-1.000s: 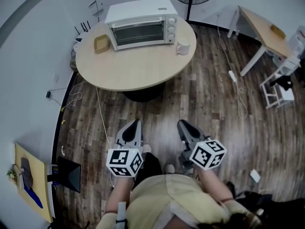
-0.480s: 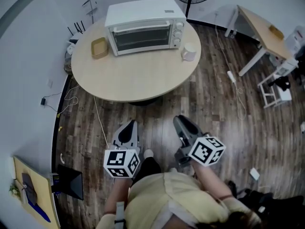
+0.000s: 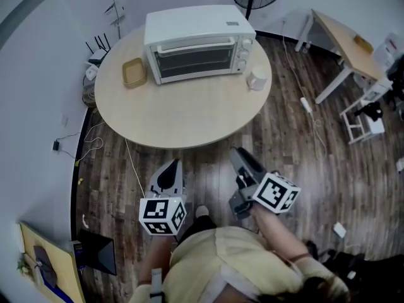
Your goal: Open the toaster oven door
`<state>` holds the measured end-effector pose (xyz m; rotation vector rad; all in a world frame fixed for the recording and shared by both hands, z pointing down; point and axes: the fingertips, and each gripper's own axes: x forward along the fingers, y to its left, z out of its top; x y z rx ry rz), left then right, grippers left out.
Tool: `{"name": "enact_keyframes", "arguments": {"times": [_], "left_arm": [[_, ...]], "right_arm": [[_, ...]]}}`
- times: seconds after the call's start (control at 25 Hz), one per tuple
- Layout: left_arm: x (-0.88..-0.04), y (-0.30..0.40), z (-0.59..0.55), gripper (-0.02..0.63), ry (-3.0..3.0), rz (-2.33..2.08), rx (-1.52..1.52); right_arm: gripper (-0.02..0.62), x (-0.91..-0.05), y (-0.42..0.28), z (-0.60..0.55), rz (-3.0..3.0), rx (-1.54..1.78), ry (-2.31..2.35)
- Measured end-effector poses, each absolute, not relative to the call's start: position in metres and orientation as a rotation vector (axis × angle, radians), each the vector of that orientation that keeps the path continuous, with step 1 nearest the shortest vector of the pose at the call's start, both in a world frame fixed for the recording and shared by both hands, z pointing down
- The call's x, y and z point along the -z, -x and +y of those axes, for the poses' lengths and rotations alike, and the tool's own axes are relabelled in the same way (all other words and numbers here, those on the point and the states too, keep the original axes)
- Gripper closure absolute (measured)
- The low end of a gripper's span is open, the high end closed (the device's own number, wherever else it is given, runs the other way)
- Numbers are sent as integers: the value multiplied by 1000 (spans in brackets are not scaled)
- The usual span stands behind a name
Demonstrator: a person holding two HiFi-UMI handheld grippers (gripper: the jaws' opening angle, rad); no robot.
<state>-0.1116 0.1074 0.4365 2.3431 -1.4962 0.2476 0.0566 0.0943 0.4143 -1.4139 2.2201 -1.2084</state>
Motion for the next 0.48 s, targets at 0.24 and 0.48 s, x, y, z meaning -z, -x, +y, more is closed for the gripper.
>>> {"name": "enact_keyframes", "arguments": {"times": [0.24,0.48], "left_arm": [[-442,138,94,604,-2341,-1487,-267],[-448,152,75,604,-2311,-1520,-253]], "right_arm": [[460,-409,-34,73,2200,1213,1409],[460,-411,-35,46,2142,1255,1404]]}}
